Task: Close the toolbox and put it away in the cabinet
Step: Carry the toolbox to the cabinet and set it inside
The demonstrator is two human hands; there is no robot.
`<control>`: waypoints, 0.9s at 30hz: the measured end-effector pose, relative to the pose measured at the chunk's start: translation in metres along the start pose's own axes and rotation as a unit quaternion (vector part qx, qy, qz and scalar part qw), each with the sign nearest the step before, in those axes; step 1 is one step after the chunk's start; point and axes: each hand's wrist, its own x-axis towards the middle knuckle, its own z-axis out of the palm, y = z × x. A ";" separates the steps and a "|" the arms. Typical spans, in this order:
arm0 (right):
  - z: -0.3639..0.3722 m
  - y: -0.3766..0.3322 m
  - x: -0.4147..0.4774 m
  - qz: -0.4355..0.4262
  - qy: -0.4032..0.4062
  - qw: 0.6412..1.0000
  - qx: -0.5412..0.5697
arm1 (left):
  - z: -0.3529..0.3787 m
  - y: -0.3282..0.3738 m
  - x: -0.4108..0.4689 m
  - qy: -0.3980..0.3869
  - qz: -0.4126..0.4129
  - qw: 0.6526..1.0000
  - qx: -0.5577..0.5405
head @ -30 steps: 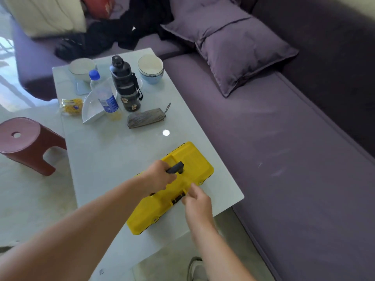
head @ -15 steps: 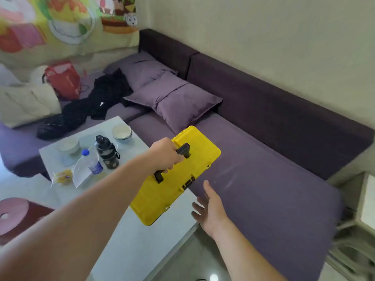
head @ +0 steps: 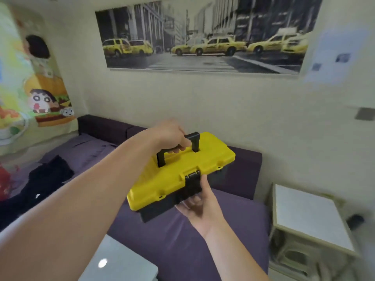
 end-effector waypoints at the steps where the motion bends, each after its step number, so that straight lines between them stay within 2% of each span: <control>1: -0.009 -0.020 -0.012 -0.009 -0.002 1.000 0.015 | 0.013 0.024 0.006 -0.008 0.010 1.000 0.007; 7: -0.072 -0.148 -0.082 -0.054 0.068 0.995 0.044 | 0.102 0.155 0.046 -0.053 0.067 0.996 0.030; 14: -0.158 -0.325 -0.163 -0.189 0.184 0.964 0.032 | 0.221 0.332 0.098 -0.113 0.175 0.978 0.014; 21: -0.208 -0.448 -0.220 -0.266 0.220 0.937 0.052 | 0.310 0.467 0.146 -0.145 0.263 0.954 0.024; 27: -0.241 -0.549 -0.235 -0.321 0.241 0.914 0.062 | 0.359 0.559 0.192 -0.154 0.325 0.933 0.014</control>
